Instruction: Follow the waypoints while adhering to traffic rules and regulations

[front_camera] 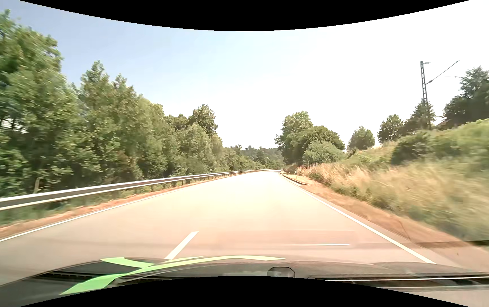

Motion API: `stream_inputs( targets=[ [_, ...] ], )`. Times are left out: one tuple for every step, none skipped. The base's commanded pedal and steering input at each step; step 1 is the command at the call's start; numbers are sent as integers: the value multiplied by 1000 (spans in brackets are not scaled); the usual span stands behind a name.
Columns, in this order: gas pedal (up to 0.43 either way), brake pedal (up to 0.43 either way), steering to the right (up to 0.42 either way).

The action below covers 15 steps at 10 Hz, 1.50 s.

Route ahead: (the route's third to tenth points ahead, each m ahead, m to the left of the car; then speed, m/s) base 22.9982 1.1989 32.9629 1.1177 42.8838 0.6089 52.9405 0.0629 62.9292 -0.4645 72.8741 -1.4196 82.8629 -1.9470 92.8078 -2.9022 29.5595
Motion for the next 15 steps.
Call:
stream_inputs(
  targets=[
    [248, 0, 5],
    [240, 0, 5],
    [228, 0, 5],
    [228, 0, 5],
    [228, 0, 5],
    [228, 0, 5],
    [228, 0, 5],
    [228, 0, 5],
    [220, 0, 5],
    [220, 0, 5],
    [209, 0, 5],
    [197, 0, 5],
    [197, 0, 5],
    [197, 0, 5],
    [197, 0, 5]
  ],
)
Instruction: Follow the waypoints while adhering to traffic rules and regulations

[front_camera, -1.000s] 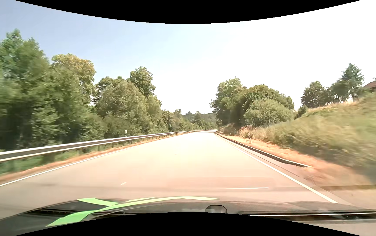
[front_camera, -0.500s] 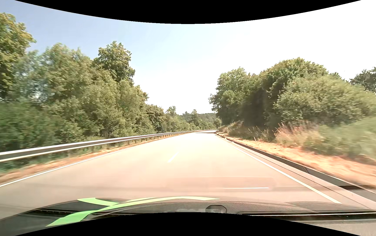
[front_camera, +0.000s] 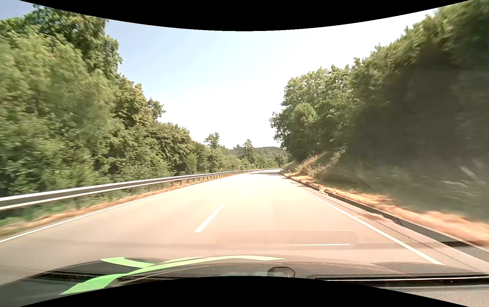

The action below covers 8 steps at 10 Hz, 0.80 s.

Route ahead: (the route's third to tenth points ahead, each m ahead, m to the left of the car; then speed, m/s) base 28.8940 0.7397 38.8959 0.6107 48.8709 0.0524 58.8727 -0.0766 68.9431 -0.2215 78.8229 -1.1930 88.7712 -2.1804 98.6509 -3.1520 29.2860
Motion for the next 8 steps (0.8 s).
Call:
stream_inputs(
  targets=[
    [197, 0, 4],
    [220, 0, 4],
    [248, 0, 4],
    [260, 0, 4],
    [280, 0, 4],
    [299, 0, 4],
    [311, 0, 4],
    [311, 0, 4]
  ],
)
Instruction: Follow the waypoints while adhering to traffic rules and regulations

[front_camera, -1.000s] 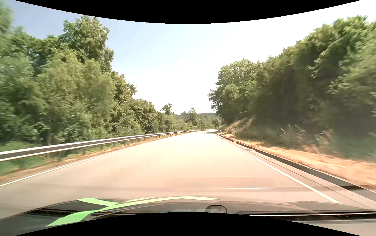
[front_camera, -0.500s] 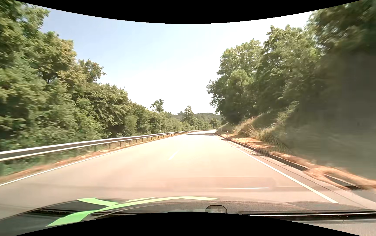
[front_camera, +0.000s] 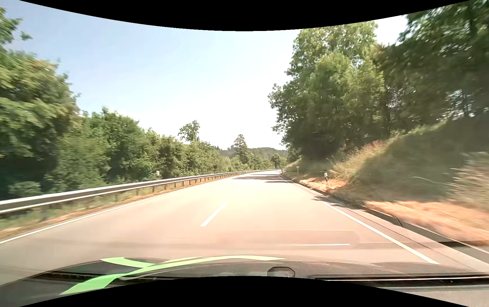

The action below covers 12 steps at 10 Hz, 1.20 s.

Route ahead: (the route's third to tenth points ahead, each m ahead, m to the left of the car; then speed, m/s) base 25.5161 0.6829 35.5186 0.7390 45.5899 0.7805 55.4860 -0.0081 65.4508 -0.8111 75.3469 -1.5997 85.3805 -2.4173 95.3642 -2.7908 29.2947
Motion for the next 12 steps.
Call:
stream_inputs(
  targets=[
    [319, 0, 4],
    [331, 0, 4],
    [331, 0, 4],
    [331, 0, 4],
    [331, 0, 4],
    [331, 0, 4],
    [299, 0, 5],
    [260, 0, 5],
    [240, 0, 6],
    [228, 0, 6],
    [220, 0, 7],
    [220, 0, 7]
  ],
)
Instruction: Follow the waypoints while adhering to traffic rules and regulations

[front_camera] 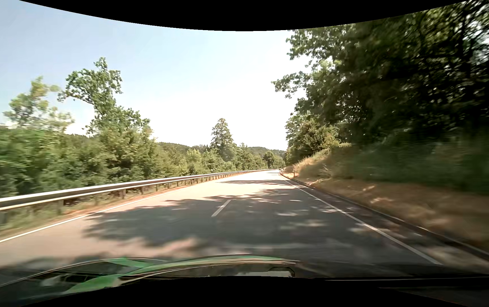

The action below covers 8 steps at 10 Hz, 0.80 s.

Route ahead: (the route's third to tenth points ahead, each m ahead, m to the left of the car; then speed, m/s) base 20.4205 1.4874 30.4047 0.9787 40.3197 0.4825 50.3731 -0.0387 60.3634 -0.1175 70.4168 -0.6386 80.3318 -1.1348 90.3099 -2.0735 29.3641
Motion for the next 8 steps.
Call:
stream_inputs(
  targets=[
    [209, 0, 7],
    [197, 0, 7],
    [189, 0, 7],
    [189, 0, 7],
    [189, 0, 7],
    [189, 0, 7],
    [189, 0, 7],
    [189, 0, 6]
  ],
)
